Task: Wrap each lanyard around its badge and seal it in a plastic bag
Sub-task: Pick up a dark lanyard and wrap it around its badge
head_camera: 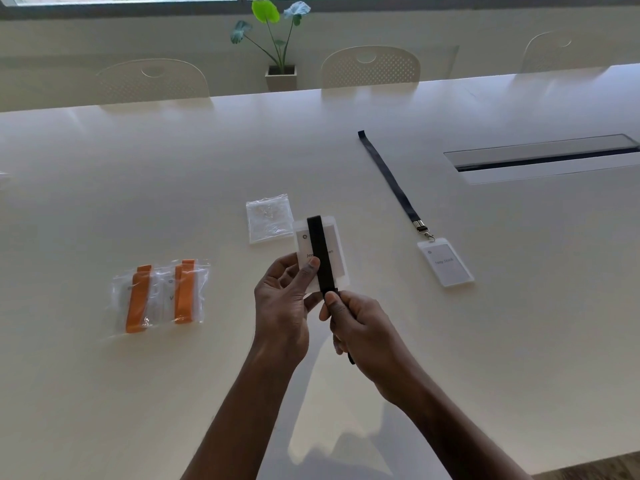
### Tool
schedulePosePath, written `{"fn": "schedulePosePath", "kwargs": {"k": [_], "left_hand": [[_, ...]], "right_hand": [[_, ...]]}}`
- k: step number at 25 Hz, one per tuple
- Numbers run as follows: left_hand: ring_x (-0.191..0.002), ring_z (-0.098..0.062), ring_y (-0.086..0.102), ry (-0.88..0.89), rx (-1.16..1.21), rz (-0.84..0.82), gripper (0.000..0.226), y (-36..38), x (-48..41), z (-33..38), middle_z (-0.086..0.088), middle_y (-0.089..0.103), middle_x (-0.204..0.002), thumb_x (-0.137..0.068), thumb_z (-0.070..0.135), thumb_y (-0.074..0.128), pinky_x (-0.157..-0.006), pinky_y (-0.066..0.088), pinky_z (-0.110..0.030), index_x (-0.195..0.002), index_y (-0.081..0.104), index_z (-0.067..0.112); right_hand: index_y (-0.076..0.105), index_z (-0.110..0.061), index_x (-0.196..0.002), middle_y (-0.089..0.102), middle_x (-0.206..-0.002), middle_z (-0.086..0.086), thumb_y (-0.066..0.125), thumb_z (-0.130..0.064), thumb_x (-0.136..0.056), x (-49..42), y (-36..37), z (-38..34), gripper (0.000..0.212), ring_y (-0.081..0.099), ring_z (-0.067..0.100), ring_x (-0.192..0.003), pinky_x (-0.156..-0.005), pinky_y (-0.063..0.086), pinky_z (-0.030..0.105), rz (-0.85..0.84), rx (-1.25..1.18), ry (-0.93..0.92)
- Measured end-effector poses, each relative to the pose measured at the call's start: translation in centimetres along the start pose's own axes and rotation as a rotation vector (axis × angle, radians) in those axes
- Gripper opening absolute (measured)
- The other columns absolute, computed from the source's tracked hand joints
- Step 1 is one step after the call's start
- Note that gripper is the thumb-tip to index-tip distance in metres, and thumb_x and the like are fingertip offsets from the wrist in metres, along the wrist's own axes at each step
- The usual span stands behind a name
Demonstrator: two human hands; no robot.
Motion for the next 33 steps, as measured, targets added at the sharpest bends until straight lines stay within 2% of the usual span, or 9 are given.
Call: {"fn": "schedulePosePath", "kwargs": {"k": [6,12,14,18,20,22,26,30,33], "left_hand": [[-0.084,-0.028,0.08,-0.043,0.046,0.019,0.014,0.0,-0.3,-0.2,-0.017,0.08,-0.101,-0.094,0.003,0.073,-0.061,0.062,-0.035,-0.101,0.07,0.014],[-0.089,-0.028,0.08,0.049,-0.058,0.036,0.011,-0.3,-0.4,-0.5,-0.012,0.081,-0.098,-0.093,0.007,0.075,-0.068,0.066,-0.04,-0.1,0.069,0.013],[-0.092,-0.028,0.08,0.109,-0.126,0.065,0.011,-0.7,-0.5,-0.5,-0.012,0.081,-0.099,-0.093,0.008,0.076,-0.073,0.066,-0.04,-0.098,0.068,0.014],[-0.093,-0.03,0.08,0.115,-0.158,0.061,0.01,-1.3,-0.7,-1.0,-0.012,0.08,-0.099,-0.094,0.009,0.075,-0.076,0.064,-0.039,-0.095,0.069,0.017],[-0.092,-0.03,0.079,0.08,-0.141,-0.006,0.007,-1.2,-0.5,-1.4,-0.012,0.08,-0.099,-0.095,0.01,0.073,-0.076,0.063,-0.039,-0.097,0.069,0.016],[-0.088,-0.028,0.078,0.054,-0.105,-0.096,0.006,-0.8,-0.1,-1.6,-0.014,0.079,-0.099,-0.096,0.01,0.072,-0.073,0.062,-0.036,-0.099,0.07,0.013],[-0.096,-0.033,0.078,0.0,-0.041,-0.188,0.021,0.0,0.6,-2.0,-0.023,0.078,-0.107,-0.089,0.013,0.074,-0.083,0.064,-0.042,-0.107,0.066,0.005],[-0.095,-0.032,0.078,-0.057,-0.024,-0.213,0.015,0.4,1.4,-2.5,-0.021,0.078,-0.104,-0.085,0.019,0.077,-0.084,0.065,-0.045,-0.098,0.071,0.012],[-0.097,-0.031,0.077,-0.094,-0.031,-0.221,0.007,0.5,2.1,-3.0,-0.019,0.078,-0.103,-0.083,0.02,0.077,-0.081,0.064,-0.042,-0.09,0.074,0.018]], "right_hand": [[0.067,-0.016,-0.083,0.047,-0.054,-0.01,0.047,-0.033,-0.111,0.2,0.4,0.8,0.038,0.039,0.016,-0.052,-0.059,0.037,0.042,0.008,0.01,0.095],[0.062,-0.017,-0.099,0.059,-0.051,0.002,0.043,-0.029,-0.112,0.5,-0.3,0.7,0.026,0.047,0.009,-0.042,-0.044,0.038,0.02,0.05,0.079,0.067],[0.062,-0.015,-0.093,0.063,-0.052,0.001,0.049,-0.031,-0.11,0.7,-0.6,0.7,0.027,0.048,0.004,-0.041,-0.046,0.039,0.019,0.083,0.148,0.05],[0.075,-0.022,-0.073,0.065,-0.083,-0.012,0.065,-0.043,-0.1,0.9,-1.3,0.0,0.036,0.06,0.002,-0.071,-0.067,0.049,0.025,0.103,0.235,-0.053],[0.08,-0.026,-0.073,0.063,-0.109,-0.023,0.071,-0.04,-0.097,0.5,-1.9,-1.0,0.029,0.06,0.0,-0.104,-0.087,0.05,0.025,0.107,0.264,-0.156],[0.084,-0.027,-0.082,0.067,-0.118,-0.025,0.069,-0.029,-0.099,-0.3,-2.6,-1.9,0.023,0.058,0.002,-0.118,-0.097,0.05,0.028,0.07,0.223,-0.234],[0.083,-0.017,-0.101,0.074,-0.109,-0.011,0.054,-0.007,-0.101,-2.2,-4.1,-2.6,0.031,0.065,0.007,-0.113,-0.099,0.052,0.025,0.0,0.063,-0.266],[0.082,-0.021,-0.106,0.072,-0.111,-0.013,0.067,-0.004,-0.097,-3.5,-5.5,-3.6,0.024,0.062,0.002,-0.112,-0.09,0.043,0.007,0.065,0.278,-0.382],[0.084,-0.02,-0.102,0.075,-0.109,-0.008,0.075,-0.006,-0.093,-4.4,-6.2,-3.8,0.019,0.064,0.01,-0.112,-0.092,0.05,0.018,0.162,0.352,-0.431]]}}
Point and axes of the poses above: each hand's wrist, its own x-axis away from the middle knuckle, its own y-axis out of the palm, z = x × y, the point moved 5 cm from there along -x, towards the middle knuckle
